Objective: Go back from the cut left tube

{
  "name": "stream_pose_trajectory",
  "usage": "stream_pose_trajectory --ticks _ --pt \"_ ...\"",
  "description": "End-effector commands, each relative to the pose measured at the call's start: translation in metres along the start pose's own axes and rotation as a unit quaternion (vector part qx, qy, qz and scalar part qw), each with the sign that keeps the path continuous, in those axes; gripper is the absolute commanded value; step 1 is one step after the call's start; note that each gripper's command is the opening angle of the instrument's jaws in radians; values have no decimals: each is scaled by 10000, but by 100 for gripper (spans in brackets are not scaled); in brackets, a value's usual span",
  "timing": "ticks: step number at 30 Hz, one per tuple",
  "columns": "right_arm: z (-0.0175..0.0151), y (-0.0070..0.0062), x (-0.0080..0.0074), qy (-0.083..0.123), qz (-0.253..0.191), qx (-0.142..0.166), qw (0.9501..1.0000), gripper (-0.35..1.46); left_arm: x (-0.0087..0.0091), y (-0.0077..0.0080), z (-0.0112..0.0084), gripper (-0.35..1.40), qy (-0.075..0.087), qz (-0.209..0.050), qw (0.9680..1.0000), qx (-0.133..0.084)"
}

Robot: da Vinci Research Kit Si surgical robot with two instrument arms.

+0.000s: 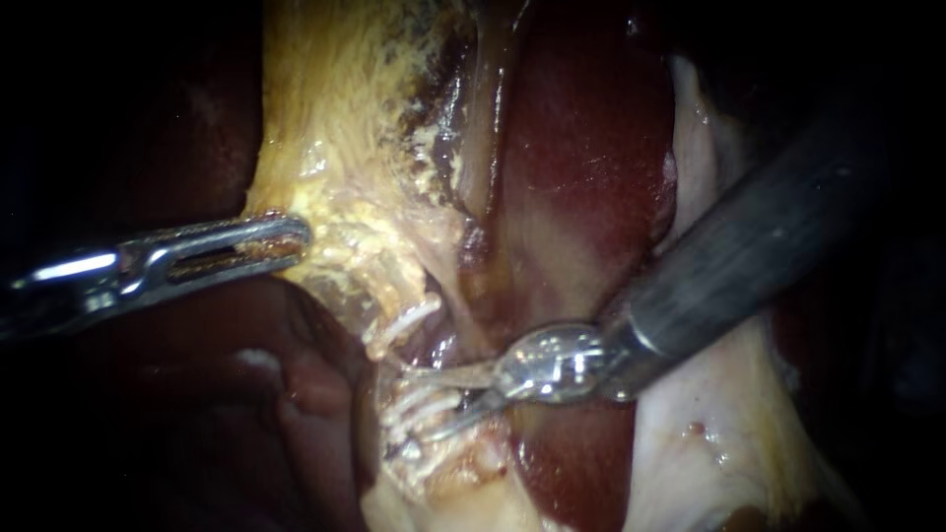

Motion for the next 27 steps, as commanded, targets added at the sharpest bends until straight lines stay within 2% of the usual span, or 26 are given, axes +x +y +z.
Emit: stream_pose_trajectory --ticks 1,7,13,15,19,22,27 --pt "-9 0 2 15 -50 -59 10000 143 0 1 0 -35 2 0 10000 3" --pt "-70 10 18 -18 -490 -468 9977 143 1 2 1 -35 1 4 10000 3" --pt "-119 21 40 -142 -921 -906 9915 143 2 4 5 -35 -5 10 10000 0" --pt "-126 22 44 -172 -957 -1019 9900 143 4 6 8 -35 -11 16 10000 -5" --pt "-129 22 46 -171 -993 -1054 9893 143 9 9 18 -35 -24 31 10000 -8" --pt "-129 22 45 -174 -1010 -1052 9892 143 13 14 30 -35 -21 47 10000 14" --pt "-128 22 46 -149 -1039 -1060 9888 143 20 30 61 -35 97 40 9999 17"
